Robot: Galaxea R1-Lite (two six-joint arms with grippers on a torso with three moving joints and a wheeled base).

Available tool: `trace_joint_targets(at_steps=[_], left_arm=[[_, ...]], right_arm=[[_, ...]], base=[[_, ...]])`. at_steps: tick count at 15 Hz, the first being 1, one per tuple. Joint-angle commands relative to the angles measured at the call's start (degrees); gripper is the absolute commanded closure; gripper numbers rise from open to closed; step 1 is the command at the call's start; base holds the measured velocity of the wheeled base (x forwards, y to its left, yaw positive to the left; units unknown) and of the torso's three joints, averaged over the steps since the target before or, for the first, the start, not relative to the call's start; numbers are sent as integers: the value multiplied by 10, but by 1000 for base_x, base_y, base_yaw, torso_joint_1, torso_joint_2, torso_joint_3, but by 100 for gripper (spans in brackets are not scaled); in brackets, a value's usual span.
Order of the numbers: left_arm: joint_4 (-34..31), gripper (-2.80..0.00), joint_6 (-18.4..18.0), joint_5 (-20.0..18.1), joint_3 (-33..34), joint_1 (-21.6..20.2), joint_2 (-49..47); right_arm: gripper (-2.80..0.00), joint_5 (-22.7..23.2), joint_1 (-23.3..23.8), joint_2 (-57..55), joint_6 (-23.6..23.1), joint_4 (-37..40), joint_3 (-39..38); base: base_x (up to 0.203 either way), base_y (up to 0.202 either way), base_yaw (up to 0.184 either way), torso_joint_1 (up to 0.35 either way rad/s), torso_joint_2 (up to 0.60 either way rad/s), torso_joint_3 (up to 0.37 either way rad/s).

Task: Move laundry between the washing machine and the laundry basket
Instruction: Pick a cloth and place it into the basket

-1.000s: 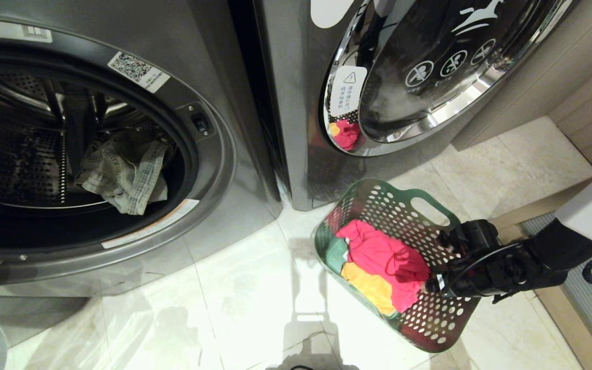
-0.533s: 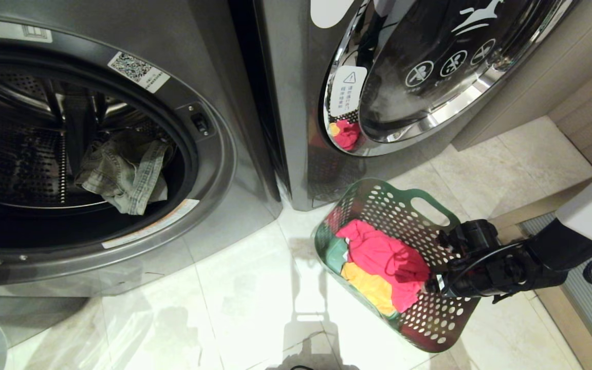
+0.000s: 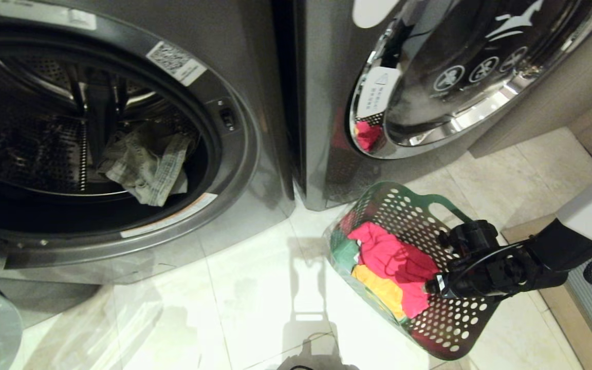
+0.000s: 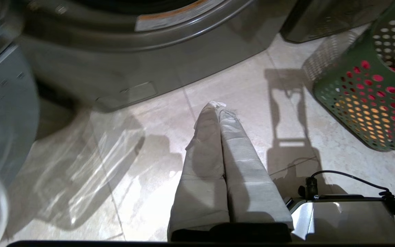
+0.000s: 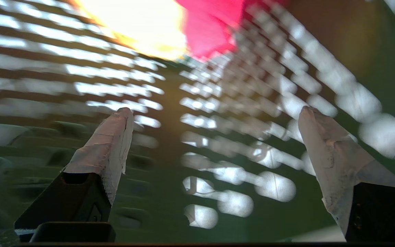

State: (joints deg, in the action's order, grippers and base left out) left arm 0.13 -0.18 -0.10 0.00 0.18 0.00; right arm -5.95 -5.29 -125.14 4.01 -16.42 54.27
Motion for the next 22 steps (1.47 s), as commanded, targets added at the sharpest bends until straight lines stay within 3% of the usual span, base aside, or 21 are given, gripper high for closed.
trace_joint_targets(at_steps=[1,5,10,14,17,22], left_arm=[[0,0,0,0,0,0,0],[0,0,0,0,0,0,-1],[0,0,0,0,0,0,0],[0,0,0,0,0,0,0],[0,0,0,0,0,0,-1],[0,0,0,0,0,0,0]], right_arm=[[-280,0,1,0,0,-1,-1],[-280,-1,1,-2,1,-2,-4],[-280,-6,19,-6,6,-5,-16],[-280,-2,75,-49,64,-5,0],[-280,23,105,-96,58,-7,27],[-280,69,113,-172,42,-8,111]], base=[[1,-2,171,2,2,0],[-1,-5,137,1,7,1],[0,0,0,0,0,0],[0,0,0,0,0,0],[0,0,0,0,0,0],[0,0,0,0,0,0]])
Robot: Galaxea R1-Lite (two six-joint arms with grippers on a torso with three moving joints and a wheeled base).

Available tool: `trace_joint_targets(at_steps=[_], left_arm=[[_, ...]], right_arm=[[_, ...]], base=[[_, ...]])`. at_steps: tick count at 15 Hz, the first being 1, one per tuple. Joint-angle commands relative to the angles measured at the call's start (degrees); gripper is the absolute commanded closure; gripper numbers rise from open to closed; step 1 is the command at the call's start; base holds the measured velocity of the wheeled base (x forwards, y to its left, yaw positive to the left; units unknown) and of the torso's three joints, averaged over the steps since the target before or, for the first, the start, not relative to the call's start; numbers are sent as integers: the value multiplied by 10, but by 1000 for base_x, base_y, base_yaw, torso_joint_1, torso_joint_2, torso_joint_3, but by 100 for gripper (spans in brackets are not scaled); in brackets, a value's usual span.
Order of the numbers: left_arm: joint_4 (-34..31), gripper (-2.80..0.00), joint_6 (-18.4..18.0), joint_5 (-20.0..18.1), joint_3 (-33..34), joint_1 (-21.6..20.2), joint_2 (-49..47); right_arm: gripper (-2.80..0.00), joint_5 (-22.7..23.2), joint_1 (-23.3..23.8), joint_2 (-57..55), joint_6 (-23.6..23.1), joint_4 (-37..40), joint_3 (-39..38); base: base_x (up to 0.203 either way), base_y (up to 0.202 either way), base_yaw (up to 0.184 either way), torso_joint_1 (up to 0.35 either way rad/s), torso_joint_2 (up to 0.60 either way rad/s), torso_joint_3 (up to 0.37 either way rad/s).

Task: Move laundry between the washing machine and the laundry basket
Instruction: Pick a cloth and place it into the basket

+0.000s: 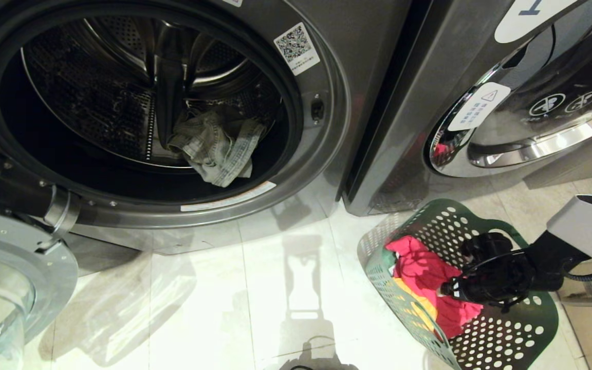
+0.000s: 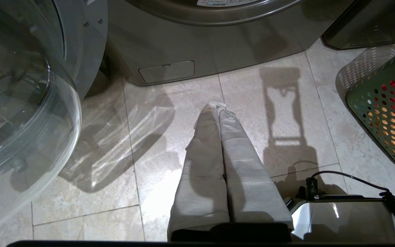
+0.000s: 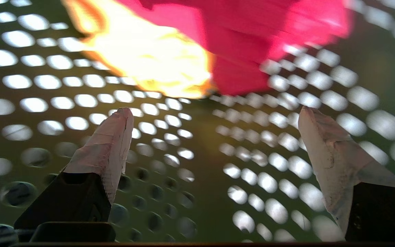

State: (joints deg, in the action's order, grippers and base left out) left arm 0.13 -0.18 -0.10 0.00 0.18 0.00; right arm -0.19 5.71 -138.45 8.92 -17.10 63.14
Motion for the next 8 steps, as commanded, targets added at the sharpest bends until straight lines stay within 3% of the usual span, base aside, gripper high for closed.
trace_joint_targets(at_steps=[1,4,8], left_arm=[[0,0,0,0,0,0,-1],[0,0,0,0,0,0,0],[0,0,0,0,0,0,-1]], right_arm=[[-280,17,6,-51,-20,-1,30],[-280,61,20,-80,-94,-2,43],[-280,65,21,-113,-114,-21,59]], base=[[0,0,0,0,0,0],[0,0,0,0,0,0],[0,0,0,0,0,0]])
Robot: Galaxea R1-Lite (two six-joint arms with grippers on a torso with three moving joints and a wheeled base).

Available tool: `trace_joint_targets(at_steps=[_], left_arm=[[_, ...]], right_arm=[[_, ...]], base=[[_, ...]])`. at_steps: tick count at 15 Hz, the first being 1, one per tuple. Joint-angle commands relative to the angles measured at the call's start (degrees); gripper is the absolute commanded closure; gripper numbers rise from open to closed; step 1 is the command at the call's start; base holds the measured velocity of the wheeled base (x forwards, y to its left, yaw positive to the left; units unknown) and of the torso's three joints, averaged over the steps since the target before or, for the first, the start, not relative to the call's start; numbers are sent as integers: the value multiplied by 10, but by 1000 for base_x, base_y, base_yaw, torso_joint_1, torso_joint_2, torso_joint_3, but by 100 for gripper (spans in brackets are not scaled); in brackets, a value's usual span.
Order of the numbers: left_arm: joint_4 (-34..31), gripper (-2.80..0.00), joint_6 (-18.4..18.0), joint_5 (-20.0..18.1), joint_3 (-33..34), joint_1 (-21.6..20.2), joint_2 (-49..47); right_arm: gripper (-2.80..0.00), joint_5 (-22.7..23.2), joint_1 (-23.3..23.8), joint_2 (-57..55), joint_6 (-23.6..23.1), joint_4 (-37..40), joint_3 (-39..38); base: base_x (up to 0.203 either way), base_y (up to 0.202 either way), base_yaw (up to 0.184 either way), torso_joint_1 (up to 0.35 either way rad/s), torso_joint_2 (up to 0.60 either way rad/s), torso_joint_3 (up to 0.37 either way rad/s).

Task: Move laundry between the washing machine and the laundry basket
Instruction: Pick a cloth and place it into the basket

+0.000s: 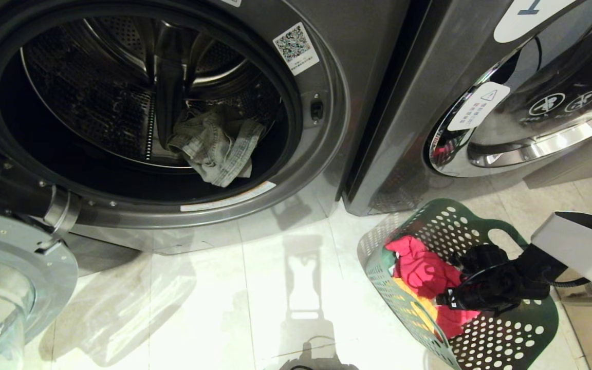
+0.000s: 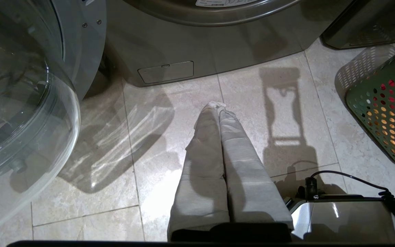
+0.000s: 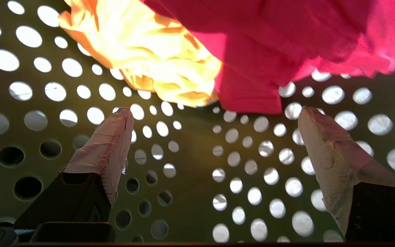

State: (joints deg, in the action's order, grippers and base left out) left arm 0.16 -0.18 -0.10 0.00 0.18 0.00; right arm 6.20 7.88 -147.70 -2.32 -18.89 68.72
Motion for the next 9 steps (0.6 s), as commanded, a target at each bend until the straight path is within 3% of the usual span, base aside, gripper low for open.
trace_joint_targets(at_steps=[1,9], left_arm=[[0,0,0,0,0,0,-1],[0,0,0,0,0,0,-1]], right_arm=[[-280,1,-1,-23,-1,-4,4],[-280,0,0,-14,-6,-4,-7]], base=[[0,0,0,0,0,0],[0,0,0,0,0,0]])
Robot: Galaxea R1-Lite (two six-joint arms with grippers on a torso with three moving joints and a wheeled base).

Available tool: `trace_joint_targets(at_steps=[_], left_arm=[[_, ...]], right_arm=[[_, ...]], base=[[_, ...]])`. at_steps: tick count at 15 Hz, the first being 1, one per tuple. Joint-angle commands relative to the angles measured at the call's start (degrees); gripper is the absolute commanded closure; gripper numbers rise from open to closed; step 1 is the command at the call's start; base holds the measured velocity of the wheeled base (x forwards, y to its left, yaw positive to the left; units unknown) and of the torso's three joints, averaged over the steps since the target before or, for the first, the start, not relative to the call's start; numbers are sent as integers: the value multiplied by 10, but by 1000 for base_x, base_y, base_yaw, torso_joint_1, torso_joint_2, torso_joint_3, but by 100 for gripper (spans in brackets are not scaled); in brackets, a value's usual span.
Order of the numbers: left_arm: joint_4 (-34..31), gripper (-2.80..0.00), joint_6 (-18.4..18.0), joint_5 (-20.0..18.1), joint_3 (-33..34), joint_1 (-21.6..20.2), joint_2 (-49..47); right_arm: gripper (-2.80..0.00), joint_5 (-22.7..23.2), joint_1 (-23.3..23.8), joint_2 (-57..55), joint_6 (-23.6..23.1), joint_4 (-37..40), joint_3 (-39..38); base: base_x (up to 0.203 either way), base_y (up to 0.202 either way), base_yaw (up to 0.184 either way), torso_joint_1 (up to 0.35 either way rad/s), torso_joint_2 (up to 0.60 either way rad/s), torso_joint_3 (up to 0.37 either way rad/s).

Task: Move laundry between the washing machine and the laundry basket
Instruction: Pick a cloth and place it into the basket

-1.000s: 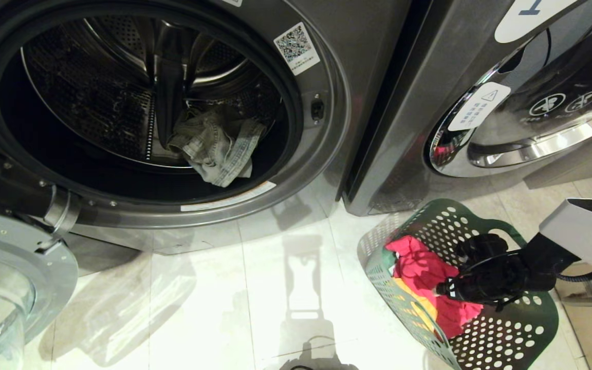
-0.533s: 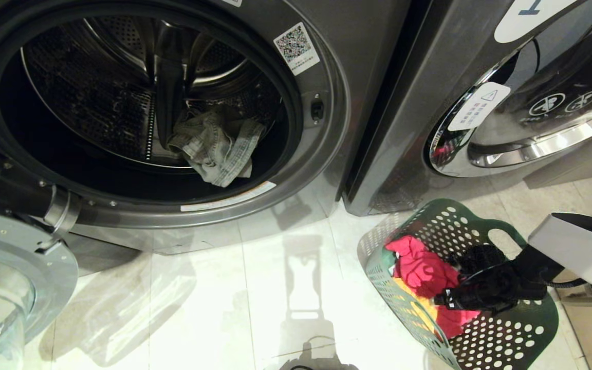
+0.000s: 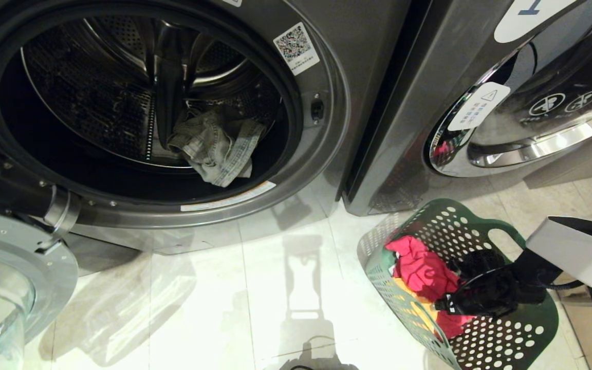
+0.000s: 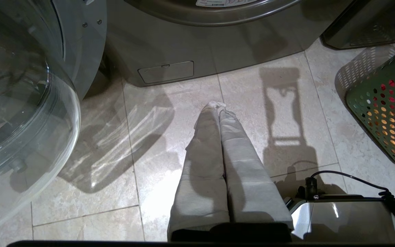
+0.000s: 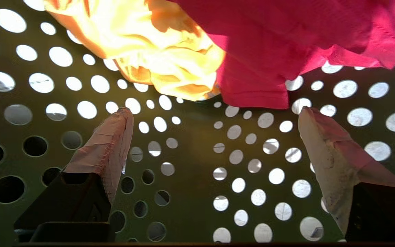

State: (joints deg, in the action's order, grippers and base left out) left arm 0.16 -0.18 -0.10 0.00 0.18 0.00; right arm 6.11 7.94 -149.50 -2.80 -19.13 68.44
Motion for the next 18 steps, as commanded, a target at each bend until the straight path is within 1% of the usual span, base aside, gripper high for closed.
trace_joint_targets(at_steps=[1,4,7,9,18], left_arm=[[0,0,0,0,0,0,0],[0,0,0,0,0,0,0],[0,0,0,0,0,0,-1],[0,0,0,0,0,0,0],[0,0,0,0,0,0,-1]], right_arm=[[-280,0,-1,9,1,-1,-12],[-280,0,-2,22,3,-2,-40],[-280,1,-1,15,3,-5,-44],[-280,0,-1,6,2,-30,-45],[-280,-5,-1,10,-14,-43,-45]], base=[[0,0,0,0,0,0],[0,0,0,0,0,0],[0,0,0,0,0,0],[0,0,0,0,0,0],[0,0,0,0,0,0]])
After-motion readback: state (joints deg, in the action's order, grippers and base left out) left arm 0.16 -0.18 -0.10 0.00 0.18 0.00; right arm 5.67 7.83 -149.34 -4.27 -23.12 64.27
